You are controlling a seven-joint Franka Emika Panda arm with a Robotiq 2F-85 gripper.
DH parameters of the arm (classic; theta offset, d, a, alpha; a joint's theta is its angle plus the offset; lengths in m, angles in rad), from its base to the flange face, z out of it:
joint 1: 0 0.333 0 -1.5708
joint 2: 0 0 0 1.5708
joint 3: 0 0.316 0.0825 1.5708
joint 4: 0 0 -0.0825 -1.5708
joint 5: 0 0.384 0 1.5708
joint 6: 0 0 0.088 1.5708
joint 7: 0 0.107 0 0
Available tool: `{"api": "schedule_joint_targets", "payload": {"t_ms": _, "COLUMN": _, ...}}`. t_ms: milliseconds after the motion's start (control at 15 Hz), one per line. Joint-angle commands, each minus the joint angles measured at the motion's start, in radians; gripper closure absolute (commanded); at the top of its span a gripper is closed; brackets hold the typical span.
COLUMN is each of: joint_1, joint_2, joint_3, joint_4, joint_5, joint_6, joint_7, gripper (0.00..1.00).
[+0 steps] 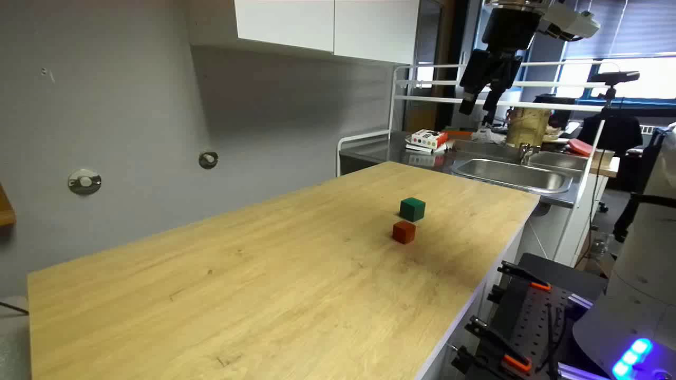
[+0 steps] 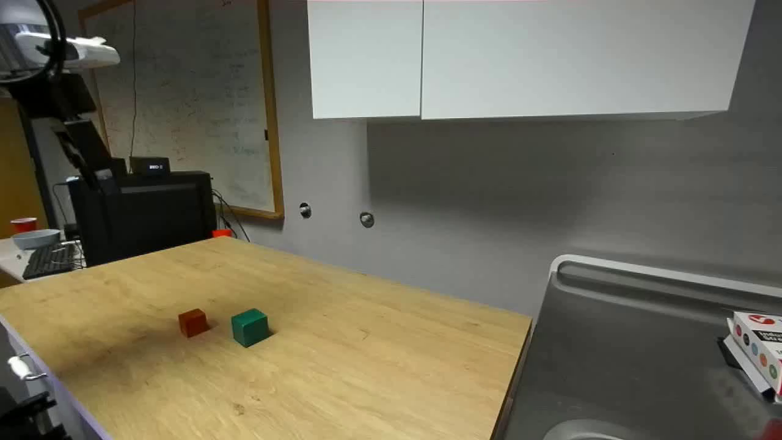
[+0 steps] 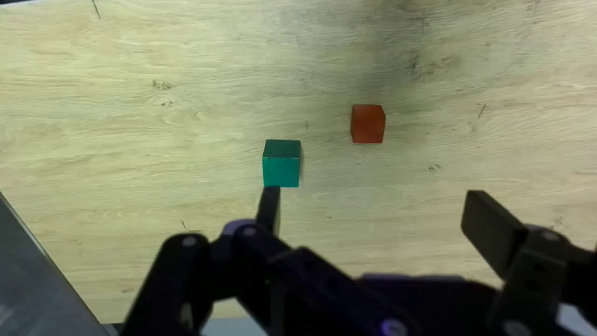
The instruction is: Put the orange block on the green one
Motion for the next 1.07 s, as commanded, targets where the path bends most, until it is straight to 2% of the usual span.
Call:
{"api": "schedule_joint_targets", "payload": {"t_ms": 0, "joint_1": 0.002, "joint_2": 0.001, "joint_3": -0.002, "joint_4": 0.003, "joint_5": -0.002, "joint_6": -0.003, "joint_7": 0.002, "gripper": 0.00}}
{"api": "schedule_joint_targets", "payload": {"t_ms": 533, "joint_1": -0.001, "joint_2": 0.016, "joint_3": -0.001, "joint_4": 0.005, "joint_5": -0.002, "joint_6": 0.001, "joint_7": 0.007, "gripper": 0.00}}
{"api": "schedule_joint_targets", "payload": {"t_ms": 800, "joint_1": -0.021, "joint_2": 0.158, "joint_3": 0.004, "joint_4": -0.005, "joint_5": -0.005, "joint_6": 0.061, "joint_7": 0.035, "gripper": 0.00}}
{"api": "schedule_joint_targets", "payload": {"t_ms": 1000, "joint_1": -0.027, "joint_2": 0.313, "joint_3": -0.009, "joint_4": -0.027, "joint_5": 0.007, "joint_6": 0.178, "joint_7": 0.042, "gripper": 0.00}}
